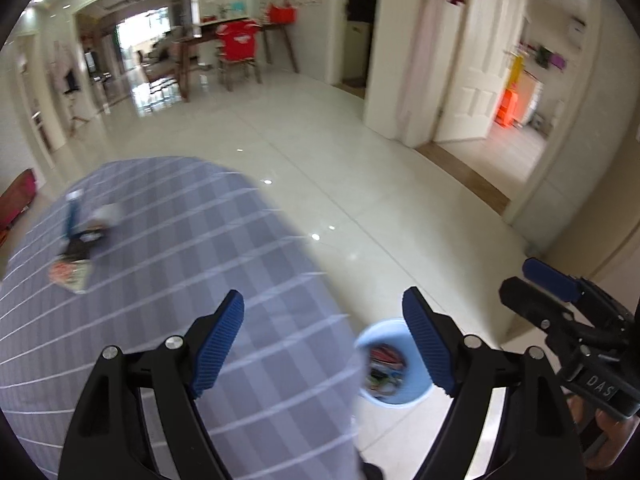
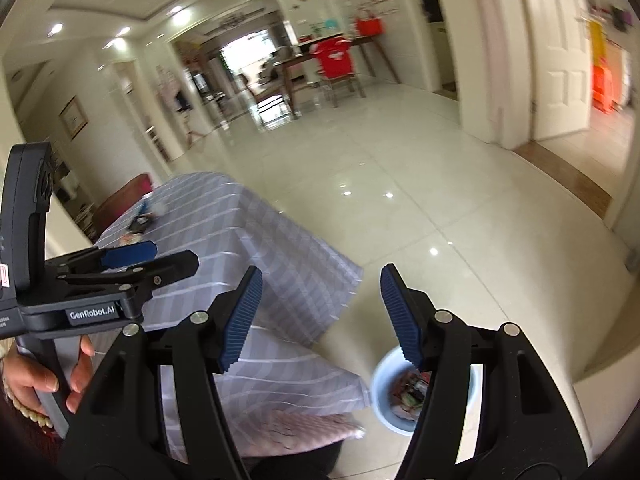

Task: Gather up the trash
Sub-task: 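Move both open tools back over the trash on the table, then grasp the red-white checkered wrapper with the left tool while the right tool grasps the black snack bag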

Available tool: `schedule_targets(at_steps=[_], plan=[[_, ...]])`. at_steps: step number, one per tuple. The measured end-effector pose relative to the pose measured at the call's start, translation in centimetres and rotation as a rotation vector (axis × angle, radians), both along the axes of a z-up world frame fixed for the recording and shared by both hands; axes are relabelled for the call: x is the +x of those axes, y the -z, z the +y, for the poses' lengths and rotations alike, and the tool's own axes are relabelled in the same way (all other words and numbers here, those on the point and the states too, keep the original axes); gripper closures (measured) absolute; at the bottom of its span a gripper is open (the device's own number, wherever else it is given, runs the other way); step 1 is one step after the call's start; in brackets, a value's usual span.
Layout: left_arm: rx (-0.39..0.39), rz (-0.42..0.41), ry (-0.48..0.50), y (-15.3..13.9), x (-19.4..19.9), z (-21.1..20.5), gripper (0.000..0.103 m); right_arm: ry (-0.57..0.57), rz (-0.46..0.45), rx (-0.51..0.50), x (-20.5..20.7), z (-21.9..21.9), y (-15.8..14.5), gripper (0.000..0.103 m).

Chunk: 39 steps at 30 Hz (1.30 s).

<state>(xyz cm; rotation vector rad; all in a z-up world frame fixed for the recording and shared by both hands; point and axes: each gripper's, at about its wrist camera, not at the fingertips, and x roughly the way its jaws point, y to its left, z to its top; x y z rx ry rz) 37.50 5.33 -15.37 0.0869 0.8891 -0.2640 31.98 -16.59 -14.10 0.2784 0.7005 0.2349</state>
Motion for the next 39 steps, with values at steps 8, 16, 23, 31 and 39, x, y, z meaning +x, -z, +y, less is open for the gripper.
schedule_targets(at_steps=[8, 16, 23, 31, 39], plan=[[-0.038, -0.002, -0.215, -1.3, 1.5, 13.2, 0.023, -0.184, -0.024, -0.050, 4.5, 11.3, -2.2, 0.042], [-0.106, 0.020, -0.395, -0.9, 2.4, 24.4, 0.023, -0.341, 0.028, -0.033, 9.9, 21.8, -1.5, 0.042], [-0.178, 0.039, -0.501, 0.1, 3.7, 29.8, 0.023, -0.407, 0.022, -0.114, 13.1, 29.5, -0.5, 0.042], [-0.192, 0.050, -0.521, 1.1, 4.8, 31.7, 0.023, -0.485, -0.105, -0.357, 14.7, 35.2, -0.2, 0.047], [-0.214, 0.090, -0.487, 2.0, 5.7, 30.3, 0.023, -0.551, -0.007, -0.393, 17.1, 36.4, 2.2, 0.089]])
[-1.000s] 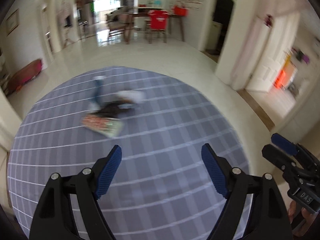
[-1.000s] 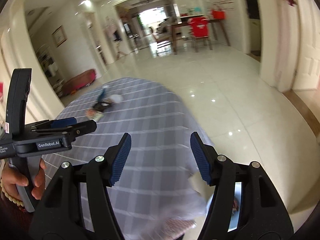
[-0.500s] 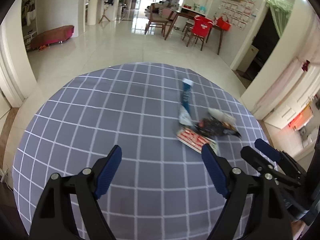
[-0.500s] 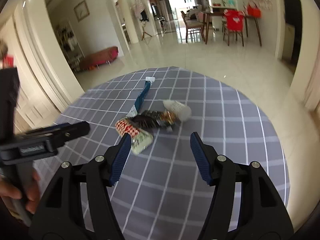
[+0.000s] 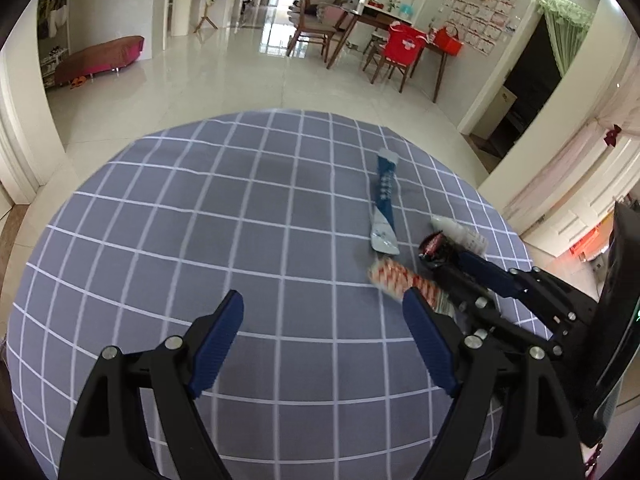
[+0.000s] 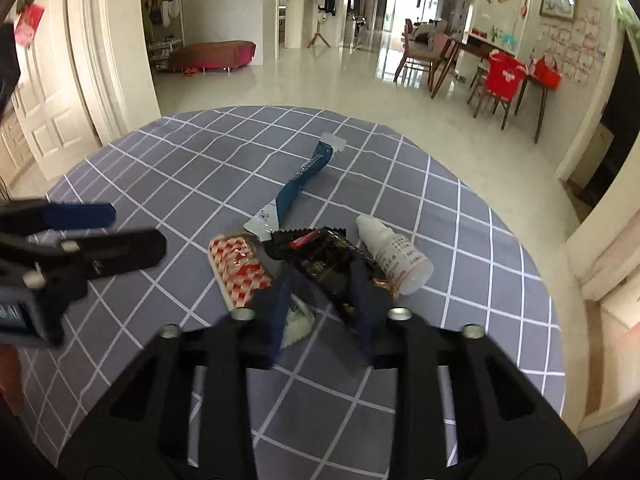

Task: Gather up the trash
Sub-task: 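Grasp the red-white checkered wrapper with the left tool while the right tool grasps the black snack bag, then lift both held items off the table and carry them toward the bucket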

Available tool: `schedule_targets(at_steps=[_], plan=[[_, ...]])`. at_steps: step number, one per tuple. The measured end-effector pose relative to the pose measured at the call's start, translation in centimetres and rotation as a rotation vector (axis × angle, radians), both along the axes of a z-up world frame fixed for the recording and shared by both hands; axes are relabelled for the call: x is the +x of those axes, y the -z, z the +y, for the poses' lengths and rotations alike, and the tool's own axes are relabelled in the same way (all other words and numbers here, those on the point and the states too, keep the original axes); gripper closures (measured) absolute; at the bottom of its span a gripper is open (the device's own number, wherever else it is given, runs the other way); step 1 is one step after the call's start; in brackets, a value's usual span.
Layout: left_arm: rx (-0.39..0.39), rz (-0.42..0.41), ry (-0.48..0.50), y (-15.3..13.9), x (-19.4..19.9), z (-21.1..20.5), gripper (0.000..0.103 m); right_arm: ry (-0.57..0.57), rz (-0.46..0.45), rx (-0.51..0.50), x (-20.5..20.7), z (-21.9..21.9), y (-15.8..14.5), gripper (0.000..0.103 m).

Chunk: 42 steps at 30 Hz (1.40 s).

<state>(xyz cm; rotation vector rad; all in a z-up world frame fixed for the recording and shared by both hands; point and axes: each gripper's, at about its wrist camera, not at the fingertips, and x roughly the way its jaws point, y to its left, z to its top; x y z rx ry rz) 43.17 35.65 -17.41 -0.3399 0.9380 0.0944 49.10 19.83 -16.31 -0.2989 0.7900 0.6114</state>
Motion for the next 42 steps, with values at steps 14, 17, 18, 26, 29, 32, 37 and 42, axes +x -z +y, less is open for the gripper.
schedule_targets(at_steps=[14, 17, 18, 26, 29, 32, 37, 42], plan=[[-0.016, 0.035, 0.064, 0.7, 3.9, -6.6, 0.023, 0.095, 0.095, 0.309, -1.3, -8.0, -1.9, 0.101], [0.009, 0.066, 0.048, 1.5, 5.1, -7.6, 0.023, 0.091, 0.109, 0.310, -1.1, -8.5, -1.9, 0.101], [0.024, 0.064, 0.045, 1.5, 5.3, -7.9, 0.023, 0.093, 0.111, 0.318, -1.1, -8.5, -1.8, 0.101], [0.147, 0.059, 0.024, 1.6, 5.3, -8.6, 0.072, 0.086, 0.105, 0.318, -1.2, -7.9, -1.7, 0.100], [0.133, 0.050, 0.059, 1.5, 4.8, -8.4, 0.085, 0.096, 0.108, 0.302, -0.9, -7.6, -1.6, 0.099], [0.118, 0.043, 0.089, 1.4, 4.0, -8.2, 0.093, 0.101, 0.105, 0.286, -1.1, -7.1, -1.5, 0.095], [0.121, 0.032, 0.111, 1.0, 2.4, -7.6, 0.096, 0.108, 0.096, 0.210, -1.3, -5.6, -0.7, 0.061], [0.099, 0.028, 0.103, 0.8, 1.2, -6.2, 0.096, 0.091, 0.118, 0.154, -1.2, -4.3, 0.2, 0.059]])
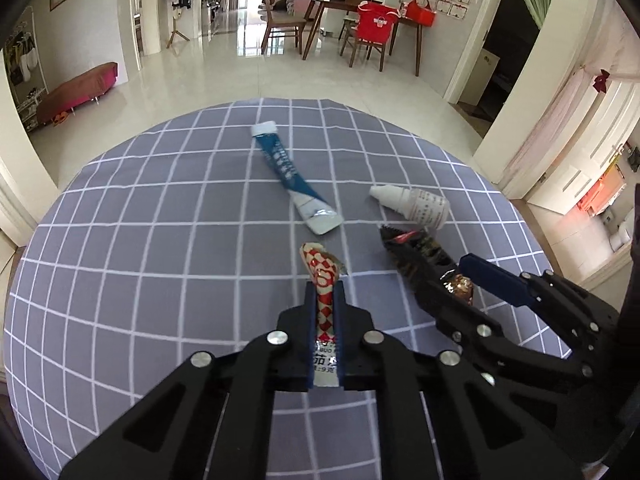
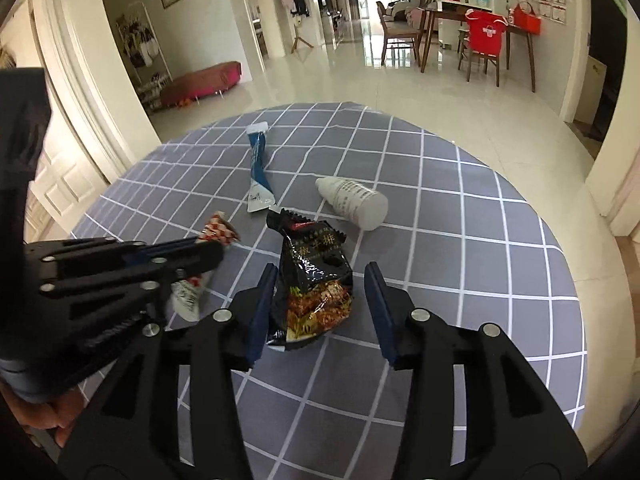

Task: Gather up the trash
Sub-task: 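Lift both held items off the table and carry them toward the bucket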

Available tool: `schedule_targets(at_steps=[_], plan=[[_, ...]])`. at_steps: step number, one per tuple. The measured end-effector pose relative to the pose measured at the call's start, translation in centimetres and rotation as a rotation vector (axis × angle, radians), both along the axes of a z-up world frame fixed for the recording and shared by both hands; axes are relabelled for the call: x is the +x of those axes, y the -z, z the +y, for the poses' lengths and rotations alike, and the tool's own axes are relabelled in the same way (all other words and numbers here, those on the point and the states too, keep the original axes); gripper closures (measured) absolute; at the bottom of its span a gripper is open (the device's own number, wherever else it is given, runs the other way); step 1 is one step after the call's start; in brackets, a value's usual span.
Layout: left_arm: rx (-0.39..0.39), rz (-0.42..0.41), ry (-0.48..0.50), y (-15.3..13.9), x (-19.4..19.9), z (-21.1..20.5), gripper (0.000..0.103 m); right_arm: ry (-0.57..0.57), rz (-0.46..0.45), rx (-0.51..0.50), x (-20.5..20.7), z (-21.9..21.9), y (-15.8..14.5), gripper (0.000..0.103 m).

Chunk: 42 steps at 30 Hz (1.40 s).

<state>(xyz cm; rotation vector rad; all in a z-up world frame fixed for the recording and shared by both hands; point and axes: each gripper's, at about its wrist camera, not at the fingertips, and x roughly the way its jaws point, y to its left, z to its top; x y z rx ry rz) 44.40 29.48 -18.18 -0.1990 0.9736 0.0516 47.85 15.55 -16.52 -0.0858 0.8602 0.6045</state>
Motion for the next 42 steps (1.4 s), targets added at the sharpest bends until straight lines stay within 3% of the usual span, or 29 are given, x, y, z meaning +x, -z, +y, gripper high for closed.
schedule_targets(at_steps=[2, 7, 17, 28, 33, 42], plan=[[-0.017, 0.000, 0.003, 0.0, -0.3, 0.3, 0.096, -0.019, 0.018, -0.033, 0.3, 0.7, 0.4, 0.069], [-0.032, -0.010, 0.009, -0.6, -1.5, 0.7, 0.096, -0.018, -0.011, -0.054, -0.5, 0.9, 0.2, 0.078], [-0.049, -0.086, 0.083, -4.8, -4.3, -3.0, 0.096, 0.036, -0.068, 0.072, -4.6, -5.6, -3.7, 0.079], [-0.073, -0.130, 0.342, -6.9, -7.8, -17.8, 0.096, 0.225, -0.134, 0.192, -12.7, -21.2, -6.2, 0.079], [-0.076, -0.107, 0.461, -5.8, -8.6, -25.5, 0.096, 0.372, -0.139, 0.219, -16.1, -29.4, -5.0, 0.079], [-0.061, -0.026, 0.587, -1.9, -8.2, -35.5, 0.096, 0.539, -0.089, 0.253, -19.0, -38.5, -1.1, 0.077]])
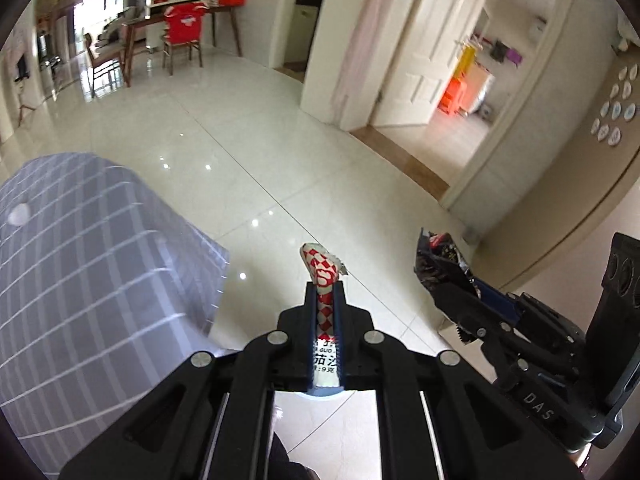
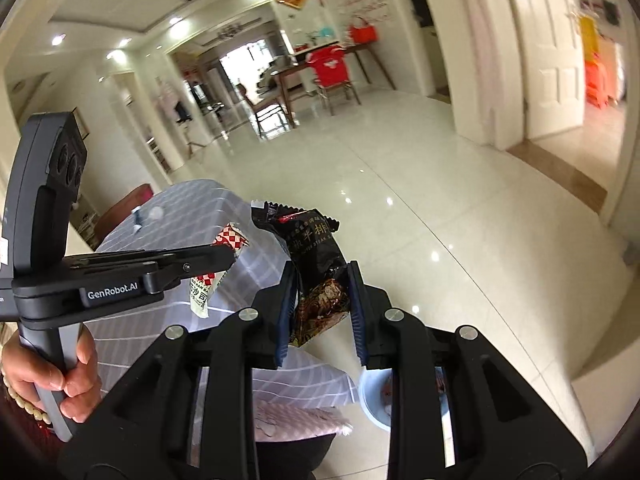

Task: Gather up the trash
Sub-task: 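Lift both held items off the table and carry them toward the bucket, then open both tools over the blue bucket to drop the wrapper and snack bag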

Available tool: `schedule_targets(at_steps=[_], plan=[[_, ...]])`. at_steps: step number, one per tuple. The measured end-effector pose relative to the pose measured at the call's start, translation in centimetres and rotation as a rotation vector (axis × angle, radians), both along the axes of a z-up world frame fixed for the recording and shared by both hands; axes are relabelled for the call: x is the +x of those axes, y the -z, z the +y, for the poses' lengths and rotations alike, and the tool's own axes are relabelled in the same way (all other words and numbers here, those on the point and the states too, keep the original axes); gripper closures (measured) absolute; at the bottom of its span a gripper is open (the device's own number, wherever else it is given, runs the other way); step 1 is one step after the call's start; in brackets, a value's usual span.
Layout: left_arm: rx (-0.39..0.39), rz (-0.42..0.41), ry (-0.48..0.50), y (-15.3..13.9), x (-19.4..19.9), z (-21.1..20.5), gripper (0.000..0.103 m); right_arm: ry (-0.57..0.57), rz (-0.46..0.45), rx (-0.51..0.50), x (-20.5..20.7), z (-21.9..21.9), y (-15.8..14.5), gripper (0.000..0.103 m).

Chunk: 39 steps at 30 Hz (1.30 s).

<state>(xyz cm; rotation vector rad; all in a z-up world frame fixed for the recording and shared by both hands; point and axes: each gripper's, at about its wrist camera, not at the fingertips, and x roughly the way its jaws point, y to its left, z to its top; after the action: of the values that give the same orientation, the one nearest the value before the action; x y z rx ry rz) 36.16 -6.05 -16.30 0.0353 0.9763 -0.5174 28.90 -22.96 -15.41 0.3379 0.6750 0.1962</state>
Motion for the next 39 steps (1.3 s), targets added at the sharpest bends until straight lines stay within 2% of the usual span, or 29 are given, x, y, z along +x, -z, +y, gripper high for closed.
schedule_targets(at_steps=[2, 3, 4, 5, 7, 9, 13, 18, 34, 35, 37, 38, 39], plan=[[0.009, 0.010, 0.012, 0.6, 0.2, -1.2, 0.096, 0.013, 0.012, 0.023, 0.0, -1.2, 0.9, 0.070], [0.019, 0.013, 0.017, 1.1, 0.3, -1.9, 0.096, 0.027, 0.014, 0.026, 0.0, -1.6, 1.3, 0.061], [0.031, 0.016, 0.020, 1.5, 0.4, -2.4, 0.096, 0.042, 0.017, 0.028, 0.1, -2.1, 1.9, 0.037], [0.036, 0.028, 0.024, 2.0, 0.4, -2.9, 0.096, 0.061, 0.019, 0.025, 0.1, -2.5, 2.3, 0.033], [0.046, 0.043, 0.033, 2.7, 0.4, -3.7, 0.096, 0.093, 0.038, 0.014, 0.2, -3.3, 3.3, 0.033], [0.060, 0.048, 0.046, 3.3, 0.3, -4.5, 0.096, 0.103, 0.064, 0.060, 0.1, -4.4, 4.4, 0.033], [0.077, 0.065, 0.062, 4.3, 0.2, -5.8, 0.096, 0.125, 0.072, 0.067, -0.3, -5.3, 5.0, 0.033], [0.091, 0.076, 0.085, 4.9, 0.0, -7.4, 0.095, 0.131, 0.070, 0.077, -0.8, -6.0, 4.8, 0.033], [0.099, 0.092, 0.109, 5.8, 0.3, -8.6, 0.093, 0.166, 0.071, 0.094, -1.2, -8.1, 5.2, 0.033], [0.097, 0.098, 0.112, 5.9, 0.4, -8.7, 0.090, 0.169, 0.072, 0.096, -1.3, -8.3, 5.2, 0.033], [0.121, 0.110, 0.093, 6.2, 0.7, -8.7, 0.058, 0.173, 0.074, 0.089, -1.5, -8.5, 5.3, 0.033], [0.135, 0.110, 0.076, 6.3, 0.8, -8.7, 0.028, 0.175, 0.075, 0.087, -1.6, -8.7, 5.3, 0.032], [0.145, 0.093, 0.053, 6.1, 1.0, -8.4, 0.026, 0.178, 0.075, 0.091, -1.7, -8.8, 5.3, 0.032]])
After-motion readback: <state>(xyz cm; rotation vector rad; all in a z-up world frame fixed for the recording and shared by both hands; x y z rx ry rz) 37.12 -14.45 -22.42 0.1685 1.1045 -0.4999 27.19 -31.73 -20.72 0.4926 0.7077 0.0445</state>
